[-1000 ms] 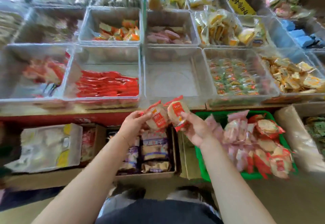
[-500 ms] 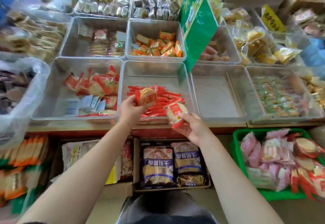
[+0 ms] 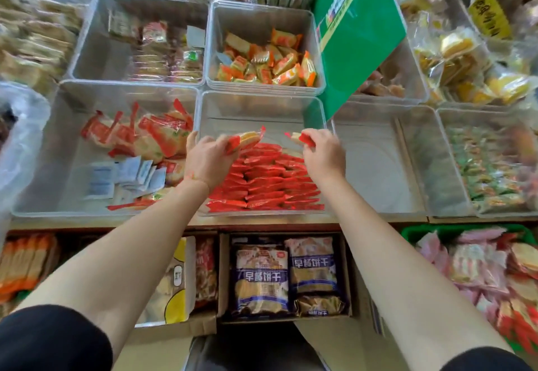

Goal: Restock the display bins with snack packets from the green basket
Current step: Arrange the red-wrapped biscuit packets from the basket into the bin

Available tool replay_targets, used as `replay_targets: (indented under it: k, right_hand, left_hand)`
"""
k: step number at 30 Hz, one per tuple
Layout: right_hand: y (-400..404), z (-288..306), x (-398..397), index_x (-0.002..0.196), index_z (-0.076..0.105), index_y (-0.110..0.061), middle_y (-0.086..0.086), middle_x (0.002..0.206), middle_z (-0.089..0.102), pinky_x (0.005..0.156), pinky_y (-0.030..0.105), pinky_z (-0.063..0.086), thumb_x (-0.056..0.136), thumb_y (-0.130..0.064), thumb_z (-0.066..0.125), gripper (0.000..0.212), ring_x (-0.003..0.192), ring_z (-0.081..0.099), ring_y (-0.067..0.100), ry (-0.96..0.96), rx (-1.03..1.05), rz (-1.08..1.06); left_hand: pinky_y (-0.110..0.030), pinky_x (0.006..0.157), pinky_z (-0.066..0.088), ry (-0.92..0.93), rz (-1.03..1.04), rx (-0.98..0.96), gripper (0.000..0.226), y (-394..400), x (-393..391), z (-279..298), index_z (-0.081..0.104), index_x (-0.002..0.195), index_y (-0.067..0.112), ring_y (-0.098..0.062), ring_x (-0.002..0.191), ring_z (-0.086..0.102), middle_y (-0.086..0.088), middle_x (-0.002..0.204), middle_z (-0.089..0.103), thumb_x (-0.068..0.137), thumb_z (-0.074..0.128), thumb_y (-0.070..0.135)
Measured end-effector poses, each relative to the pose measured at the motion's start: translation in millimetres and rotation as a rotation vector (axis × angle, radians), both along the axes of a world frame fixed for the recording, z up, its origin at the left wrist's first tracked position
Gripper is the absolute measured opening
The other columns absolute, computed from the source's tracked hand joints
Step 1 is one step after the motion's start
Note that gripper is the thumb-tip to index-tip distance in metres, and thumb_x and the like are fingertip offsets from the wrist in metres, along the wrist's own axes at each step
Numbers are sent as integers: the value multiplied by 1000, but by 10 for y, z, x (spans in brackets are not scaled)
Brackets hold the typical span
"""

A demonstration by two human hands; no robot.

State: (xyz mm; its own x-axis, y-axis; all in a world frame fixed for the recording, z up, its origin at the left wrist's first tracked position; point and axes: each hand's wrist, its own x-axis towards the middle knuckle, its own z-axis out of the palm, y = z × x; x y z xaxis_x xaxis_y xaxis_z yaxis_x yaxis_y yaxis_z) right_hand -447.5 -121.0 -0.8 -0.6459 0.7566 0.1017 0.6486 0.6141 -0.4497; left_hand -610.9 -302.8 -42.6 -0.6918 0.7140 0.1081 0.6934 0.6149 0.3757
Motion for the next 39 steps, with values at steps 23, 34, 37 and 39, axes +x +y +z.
replay_targets:
  k: [23, 34, 37, 39]
  right_hand:
    - [379, -438, -684, 129, 57, -30, 9, 119, 61, 92, 42, 50, 91, -16, 51, 40, 107, 59, 33, -768, -265, 280]
    - [187, -140, -790, 145, 42, -18, 8, 145, 45, 111, 46, 31, 88, -15, 54, 58, 135, 38, 28, -377, -141, 335]
    - [-124, 12, -831, 141, 48, -33, -1, 147, 44, 109, 45, 27, 80, -26, 65, 63, 138, 33, 23, -170, -83, 556]
    - [-297, -10, -872, 130, 60, -31, -2, 138, 54, 104, 45, 31, 80, -26, 69, 52, 132, 40, 24, -133, -65, 608]
  left_hand:
    - [-57, 115, 21, 21, -52, 40, 12, 84, -119, -29, 54, 99, 16, -32, 81, 61, -1, 72, 66, 97, 57, 28]
    - [-52, 116, 18, 25, -54, 58, 13, 72, -133, -77, 55, 100, 17, -30, 79, 58, 1, 70, 63, 97, 53, 29]
    - [-52, 116, 18, 23, -55, 45, 14, 70, -134, -84, 57, 103, 17, -31, 85, 58, 0, 74, 65, 95, 55, 28]
    - [-56, 116, 18, 25, -56, 36, 18, 67, -133, -82, 60, 106, 16, -33, 91, 58, -2, 78, 67, 92, 59, 26]
